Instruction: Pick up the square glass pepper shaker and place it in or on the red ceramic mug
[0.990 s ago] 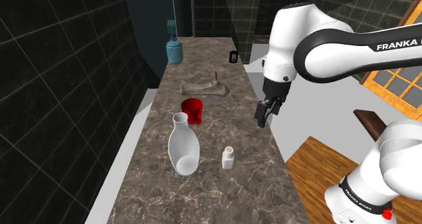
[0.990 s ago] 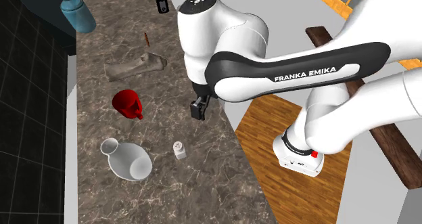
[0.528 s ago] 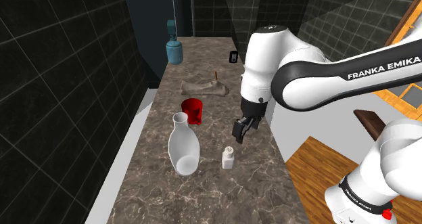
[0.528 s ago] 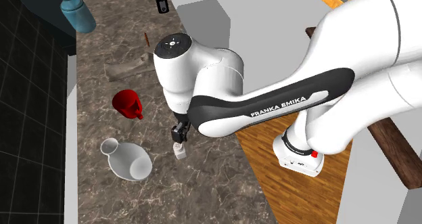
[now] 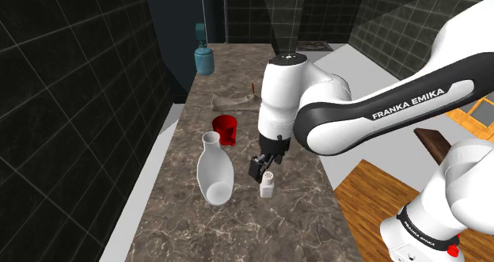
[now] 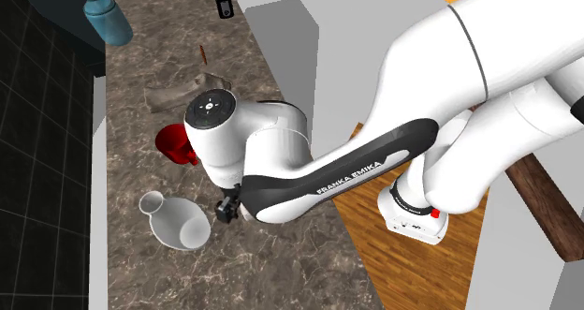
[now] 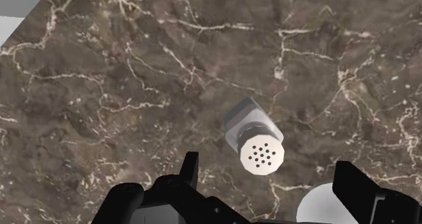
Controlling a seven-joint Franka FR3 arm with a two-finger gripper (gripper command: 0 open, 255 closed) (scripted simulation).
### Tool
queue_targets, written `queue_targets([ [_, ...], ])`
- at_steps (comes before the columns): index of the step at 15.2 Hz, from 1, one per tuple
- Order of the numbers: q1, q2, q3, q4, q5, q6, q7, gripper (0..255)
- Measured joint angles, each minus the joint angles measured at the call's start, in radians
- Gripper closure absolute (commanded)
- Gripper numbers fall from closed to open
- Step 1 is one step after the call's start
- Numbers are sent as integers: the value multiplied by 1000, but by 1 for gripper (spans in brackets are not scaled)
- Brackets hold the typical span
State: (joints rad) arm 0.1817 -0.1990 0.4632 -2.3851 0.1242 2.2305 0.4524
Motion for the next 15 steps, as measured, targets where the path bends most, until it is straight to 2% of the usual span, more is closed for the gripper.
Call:
queue_targets([
  [5, -4, 43, 9, -29, -17, 70, 13, 0],
  [11, -4, 49, 10, -35, -19, 81, 15, 0],
  [12, -4, 49, 10, -35, -19, 81, 15, 255],
  [15, -4, 49, 10, -34, -19, 81, 15, 255],
])
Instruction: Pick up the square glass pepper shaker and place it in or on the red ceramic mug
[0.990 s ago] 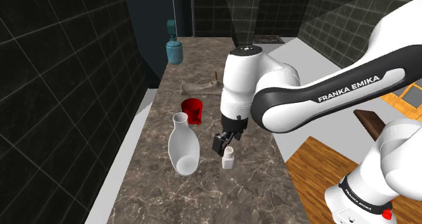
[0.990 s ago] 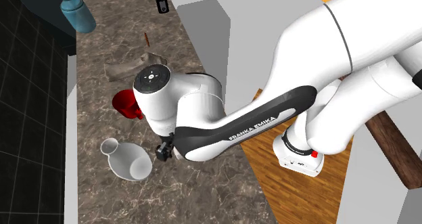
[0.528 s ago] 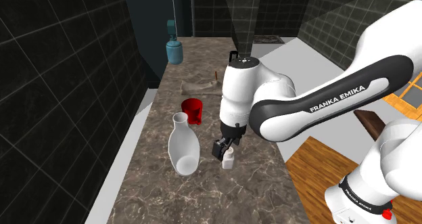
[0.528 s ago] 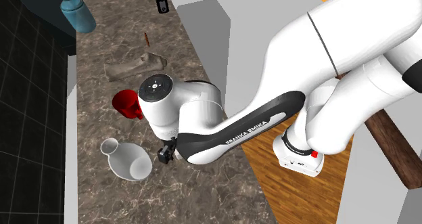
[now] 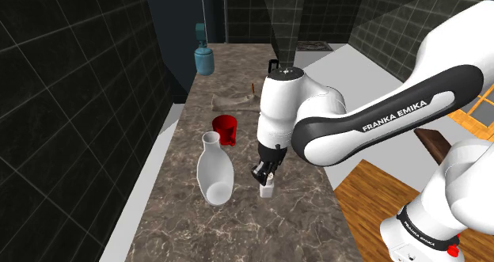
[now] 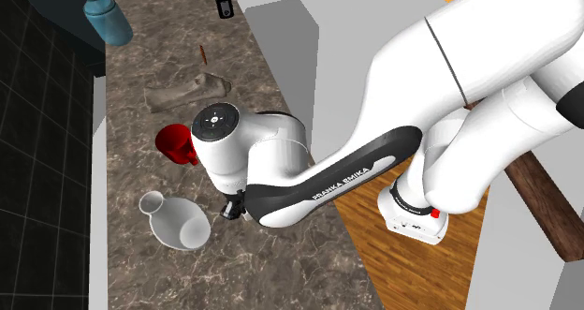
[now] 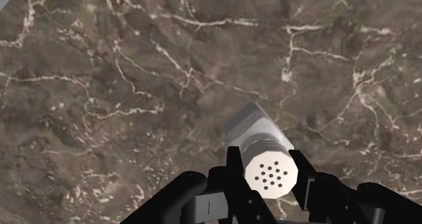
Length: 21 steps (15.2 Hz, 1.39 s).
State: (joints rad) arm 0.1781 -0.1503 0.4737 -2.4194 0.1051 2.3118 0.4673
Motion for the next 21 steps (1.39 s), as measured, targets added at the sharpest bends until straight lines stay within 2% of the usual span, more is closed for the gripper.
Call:
queue_targets([
  [9, 1, -10, -1, 6, 4, -16, -2, 255],
  [21, 5, -101, -25, 94, 33, -189, -29, 255],
])
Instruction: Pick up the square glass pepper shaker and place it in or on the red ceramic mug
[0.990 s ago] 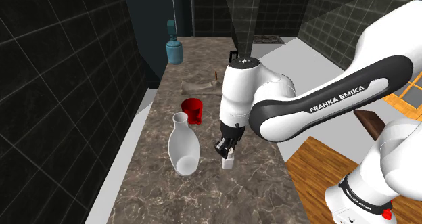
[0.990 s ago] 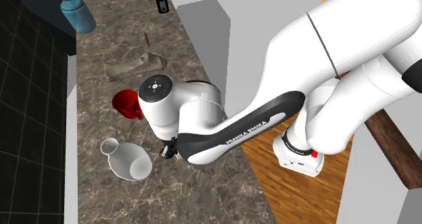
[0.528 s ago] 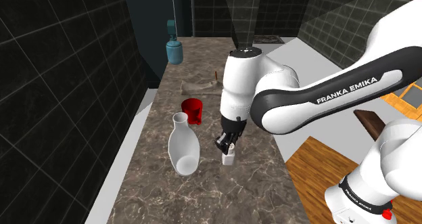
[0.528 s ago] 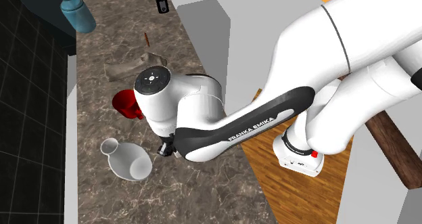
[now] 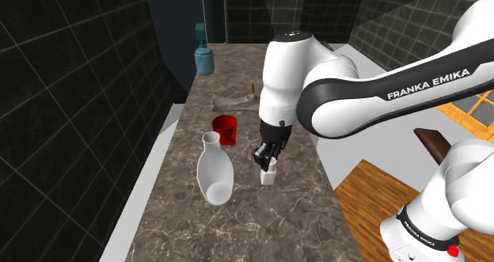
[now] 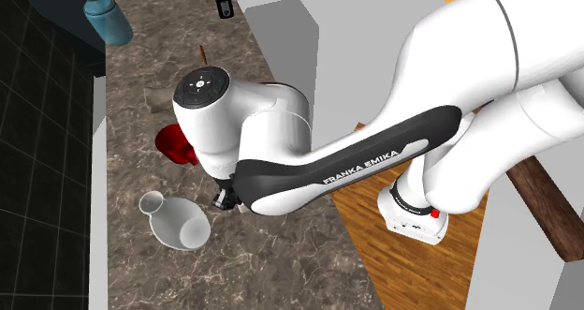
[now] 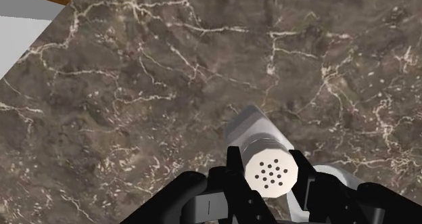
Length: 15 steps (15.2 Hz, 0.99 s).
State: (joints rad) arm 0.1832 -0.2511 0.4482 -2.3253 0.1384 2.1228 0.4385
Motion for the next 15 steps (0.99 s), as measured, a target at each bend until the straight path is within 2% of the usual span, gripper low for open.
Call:
queue_targets([
  [15, -3, -50, -24, 159, 3, -207, -6, 255],
])
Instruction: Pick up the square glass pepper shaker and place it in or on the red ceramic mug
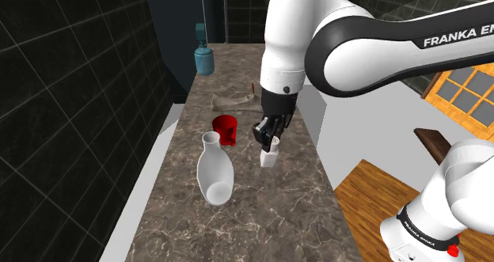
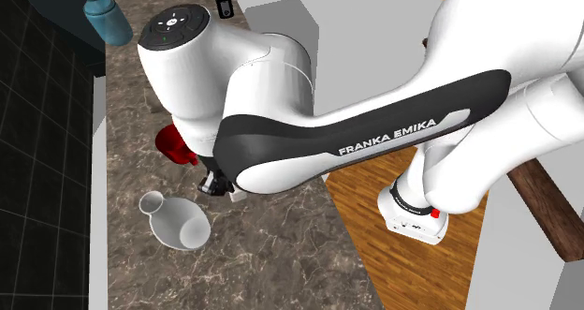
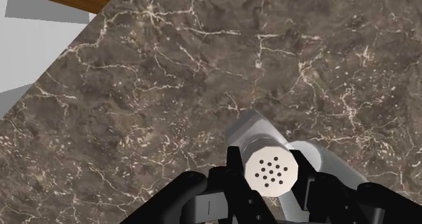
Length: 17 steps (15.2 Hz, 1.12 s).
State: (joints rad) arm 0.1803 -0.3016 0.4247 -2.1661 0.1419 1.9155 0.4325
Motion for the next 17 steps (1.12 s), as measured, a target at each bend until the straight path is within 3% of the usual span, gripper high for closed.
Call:
queue_targets([
  [6, -14, 31, -11, 88, -18, -60, -9, 255],
  [15, -71, 313, -43, 403, -132, -116, -55, 255],
  [17, -75, 388, -49, 515, -160, -157, -62, 255],
])
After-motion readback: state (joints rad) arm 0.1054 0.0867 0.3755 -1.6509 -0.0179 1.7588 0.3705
